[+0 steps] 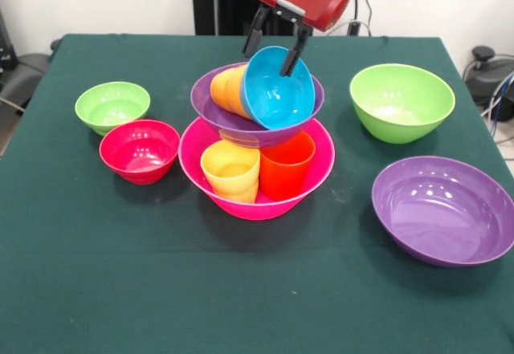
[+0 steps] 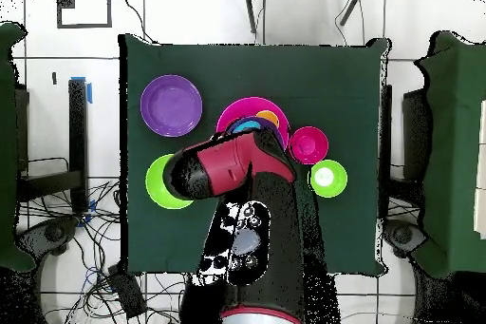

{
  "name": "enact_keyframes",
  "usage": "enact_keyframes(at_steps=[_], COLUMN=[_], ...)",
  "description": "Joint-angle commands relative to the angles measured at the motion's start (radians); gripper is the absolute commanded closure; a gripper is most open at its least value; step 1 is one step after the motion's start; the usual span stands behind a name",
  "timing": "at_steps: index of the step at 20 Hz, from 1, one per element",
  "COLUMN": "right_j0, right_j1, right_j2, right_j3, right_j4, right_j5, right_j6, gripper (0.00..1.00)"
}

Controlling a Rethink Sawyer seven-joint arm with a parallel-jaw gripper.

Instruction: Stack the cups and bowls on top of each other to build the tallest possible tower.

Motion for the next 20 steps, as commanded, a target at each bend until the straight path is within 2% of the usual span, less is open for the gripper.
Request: enact_keyframes(at_steps=[1,3,9,20], right_j0=[-0.045,-0.054,-0.024,-0.018], right_j1=[0.064,0.061,0.056,0.063], right_j2=[0.132,0.143,0.123,0.116], right_j3=[0.072,0.078,0.066,0.053], right_j4=[-0.025,-0.016,-0.024,-0.038], right_j5=[-0.064,-0.067,-0.065,-0.073], right_j6=[-0.117,-0.121,-0.077,-0.076], gripper=[1.0,1.0,1.0,1.0])
